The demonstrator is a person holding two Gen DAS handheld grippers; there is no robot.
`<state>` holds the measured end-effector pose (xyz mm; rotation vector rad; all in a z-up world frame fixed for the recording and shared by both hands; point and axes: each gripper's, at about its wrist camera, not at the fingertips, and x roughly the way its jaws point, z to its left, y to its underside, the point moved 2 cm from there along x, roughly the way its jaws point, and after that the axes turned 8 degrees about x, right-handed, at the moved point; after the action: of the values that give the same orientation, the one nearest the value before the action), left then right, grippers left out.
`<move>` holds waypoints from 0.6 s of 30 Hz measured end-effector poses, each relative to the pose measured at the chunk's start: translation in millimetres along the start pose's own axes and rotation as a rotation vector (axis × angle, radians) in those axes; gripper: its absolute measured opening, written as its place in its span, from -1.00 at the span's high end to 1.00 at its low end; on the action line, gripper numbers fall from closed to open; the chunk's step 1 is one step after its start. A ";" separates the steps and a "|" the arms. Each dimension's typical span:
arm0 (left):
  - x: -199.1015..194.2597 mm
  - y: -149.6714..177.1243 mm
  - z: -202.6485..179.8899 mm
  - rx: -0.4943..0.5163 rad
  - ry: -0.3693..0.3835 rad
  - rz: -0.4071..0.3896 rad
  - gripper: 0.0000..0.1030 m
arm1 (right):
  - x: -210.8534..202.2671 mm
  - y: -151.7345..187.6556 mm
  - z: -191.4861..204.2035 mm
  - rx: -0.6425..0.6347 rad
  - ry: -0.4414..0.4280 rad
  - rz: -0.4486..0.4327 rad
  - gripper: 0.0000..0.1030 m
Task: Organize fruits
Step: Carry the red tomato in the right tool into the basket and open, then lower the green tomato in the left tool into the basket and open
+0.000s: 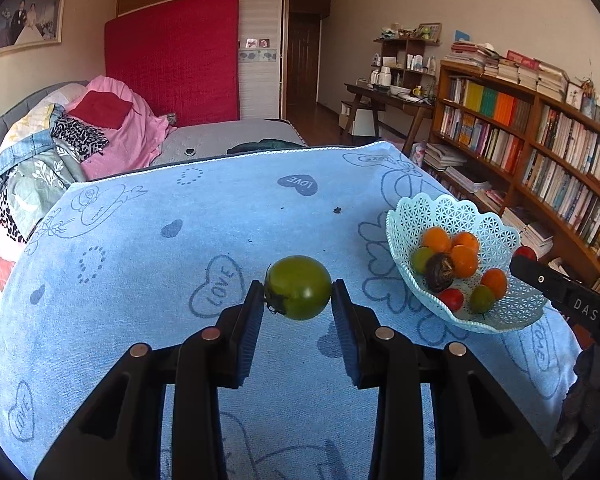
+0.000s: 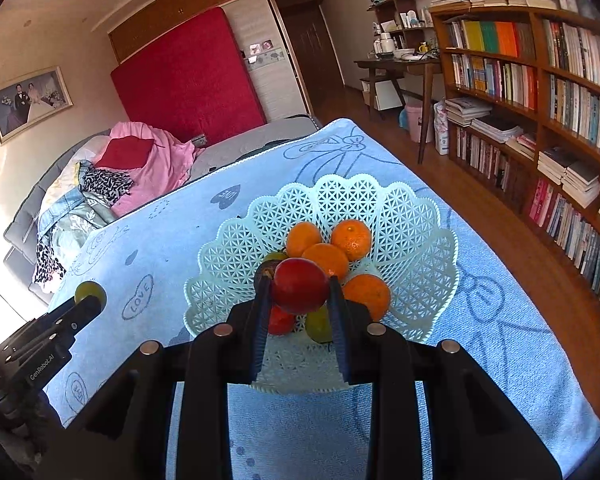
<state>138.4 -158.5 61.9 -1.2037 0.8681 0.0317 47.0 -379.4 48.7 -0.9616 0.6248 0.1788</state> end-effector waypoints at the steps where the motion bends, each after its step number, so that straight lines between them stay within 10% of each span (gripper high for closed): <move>1: -0.4 -1.7 -5.0 0.010 0.005 -0.003 0.31 | -1.1 -1.6 -3.5 0.011 -0.003 -0.002 0.44; 18: 6.9 -27.9 -78.5 0.072 0.204 -0.010 0.31 | -26.8 -20.1 -47.1 0.137 -0.025 -0.080 0.15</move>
<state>111.4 -236.7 73.2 -1.1568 1.0333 -0.1315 13.8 -425.7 58.8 -0.8496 0.5670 0.0755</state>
